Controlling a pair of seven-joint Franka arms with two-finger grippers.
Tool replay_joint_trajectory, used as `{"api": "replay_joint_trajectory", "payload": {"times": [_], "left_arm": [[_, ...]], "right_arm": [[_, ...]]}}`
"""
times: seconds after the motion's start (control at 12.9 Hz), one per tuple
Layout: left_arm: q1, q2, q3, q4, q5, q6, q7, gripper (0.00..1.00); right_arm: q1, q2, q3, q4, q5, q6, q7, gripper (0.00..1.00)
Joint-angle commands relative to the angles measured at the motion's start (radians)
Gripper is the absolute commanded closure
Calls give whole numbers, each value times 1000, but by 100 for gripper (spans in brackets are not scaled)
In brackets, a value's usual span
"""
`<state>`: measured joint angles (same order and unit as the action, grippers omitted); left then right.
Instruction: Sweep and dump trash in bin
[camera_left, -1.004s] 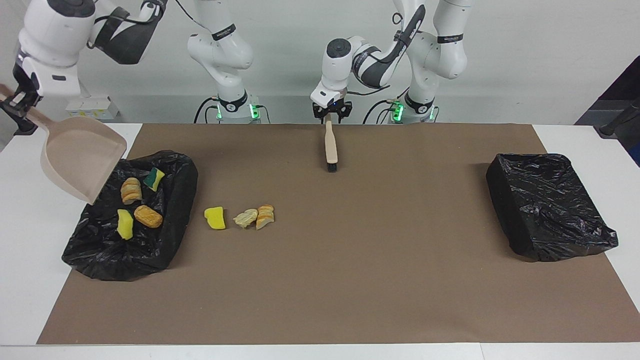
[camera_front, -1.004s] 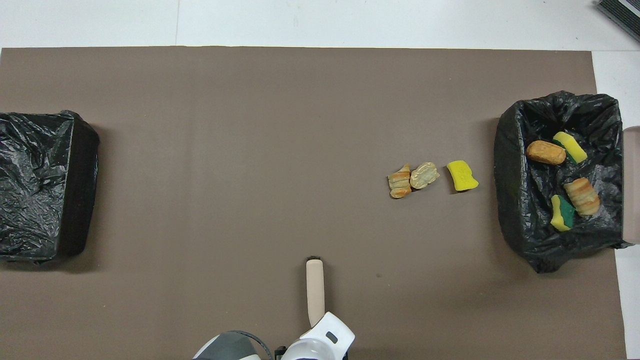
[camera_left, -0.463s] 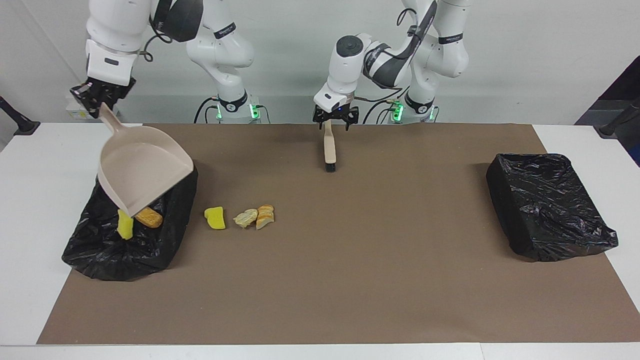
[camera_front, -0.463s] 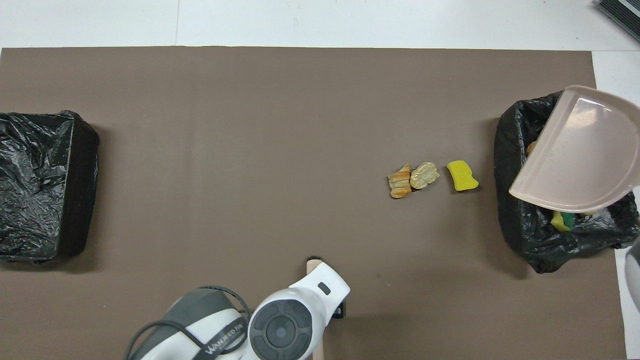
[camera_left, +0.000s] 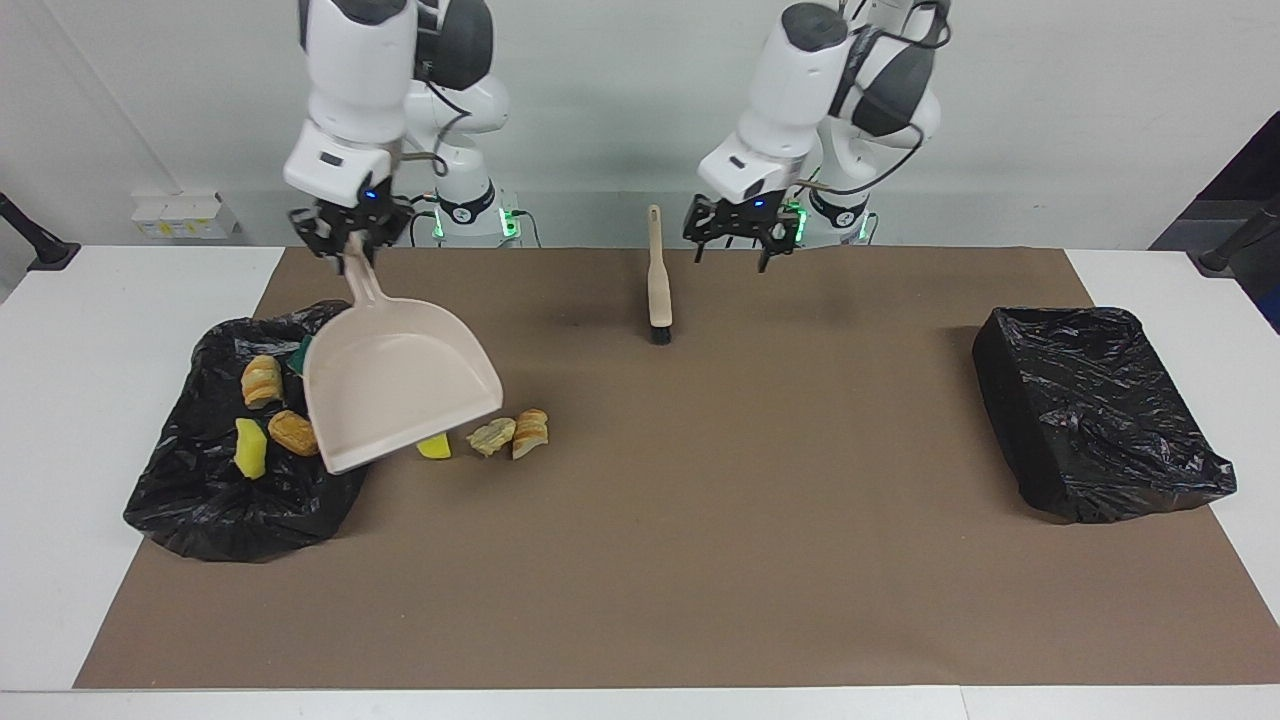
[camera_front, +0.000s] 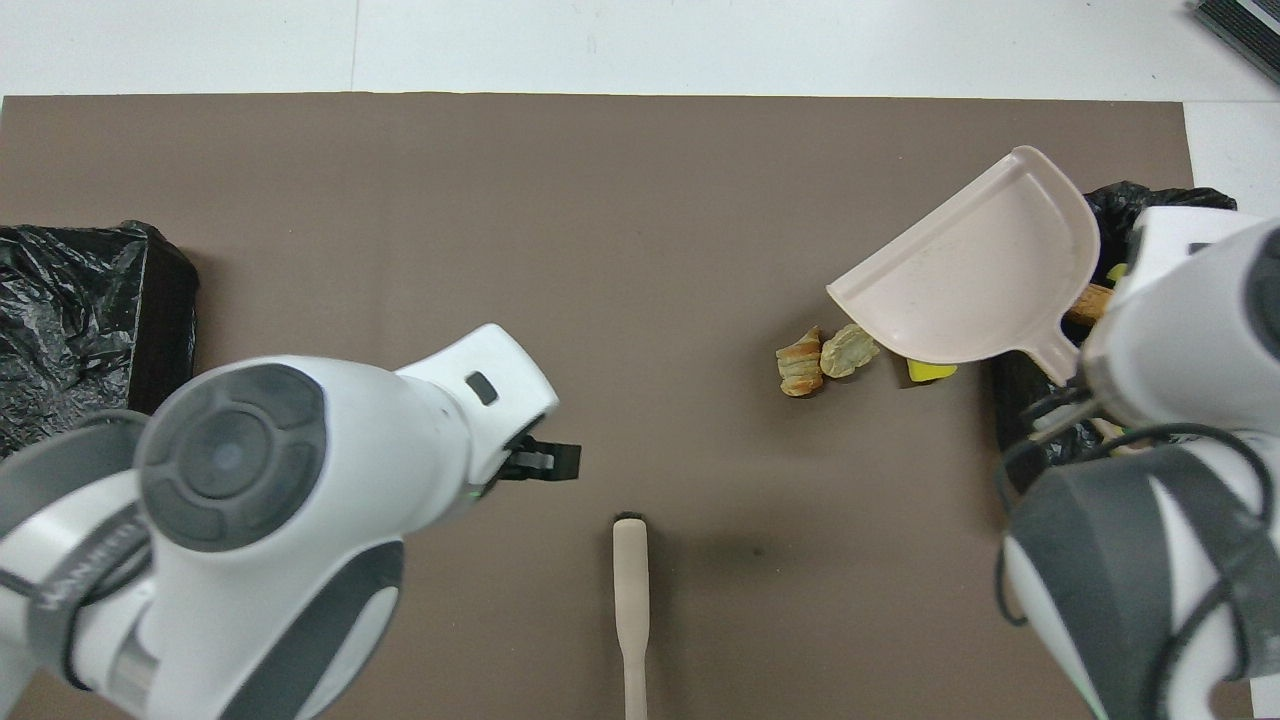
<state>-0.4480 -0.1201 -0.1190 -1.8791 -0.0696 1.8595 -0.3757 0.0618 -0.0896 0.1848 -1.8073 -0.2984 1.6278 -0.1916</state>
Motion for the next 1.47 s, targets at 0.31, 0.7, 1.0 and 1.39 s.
{"api": "replay_joint_trajectory", "payload": {"times": [0.31, 0.7, 1.0, 1.39], "left_arm": [[279, 26, -7, 305, 79, -231, 296, 0], [396, 131, -5, 533, 36, -425, 488, 0], [436, 146, -4, 577, 8, -457, 491, 0], [436, 109, -10, 563, 13, -456, 489, 0]], "right_arm": [[176, 356, -2, 262, 192, 111, 625, 100], [268, 467, -4, 270, 251, 328, 734, 100], [349, 544, -4, 269, 251, 432, 834, 100], [366, 568, -4, 240, 249, 543, 842, 100]]}}
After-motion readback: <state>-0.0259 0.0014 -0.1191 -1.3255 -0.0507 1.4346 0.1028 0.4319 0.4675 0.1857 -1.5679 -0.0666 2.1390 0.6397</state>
